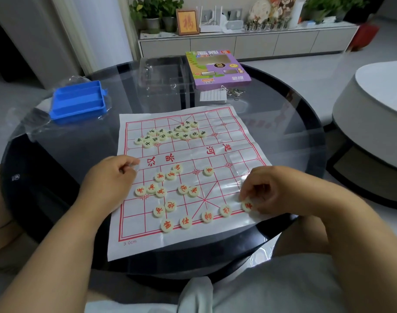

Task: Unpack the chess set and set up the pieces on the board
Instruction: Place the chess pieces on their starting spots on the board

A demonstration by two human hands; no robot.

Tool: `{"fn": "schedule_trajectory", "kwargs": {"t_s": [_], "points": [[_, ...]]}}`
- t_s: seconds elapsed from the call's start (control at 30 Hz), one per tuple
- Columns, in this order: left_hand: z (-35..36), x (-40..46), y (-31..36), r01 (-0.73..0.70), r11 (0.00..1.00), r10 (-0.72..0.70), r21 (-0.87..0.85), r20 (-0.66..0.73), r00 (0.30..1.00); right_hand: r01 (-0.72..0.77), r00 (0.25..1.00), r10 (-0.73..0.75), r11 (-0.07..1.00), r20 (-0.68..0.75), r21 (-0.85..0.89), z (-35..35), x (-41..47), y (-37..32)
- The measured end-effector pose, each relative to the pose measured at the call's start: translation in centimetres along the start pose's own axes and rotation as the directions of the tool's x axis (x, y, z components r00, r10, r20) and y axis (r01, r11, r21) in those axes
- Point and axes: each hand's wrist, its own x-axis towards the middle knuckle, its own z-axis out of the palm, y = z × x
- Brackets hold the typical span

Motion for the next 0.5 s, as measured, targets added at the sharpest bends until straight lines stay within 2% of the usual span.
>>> {"fn": "schedule_trajectory", "kwargs": {"t_s": [0.3,0.5], "points": [[0.16,0.04,-0.05,0.006,1.0,-0.006,-0.015,-0.004,1.0,0.008,1.0,-0.009,0.999,0.026,0.037,0.01,0.1,0.05],[0.08,0.08,-0.07,-0.002,1.0,0.002,-0.027,0.0,1.0,0.0,0.999,0.003,0.998,-0.045,0.07,-0.58,-0.02,-0.58]]}}
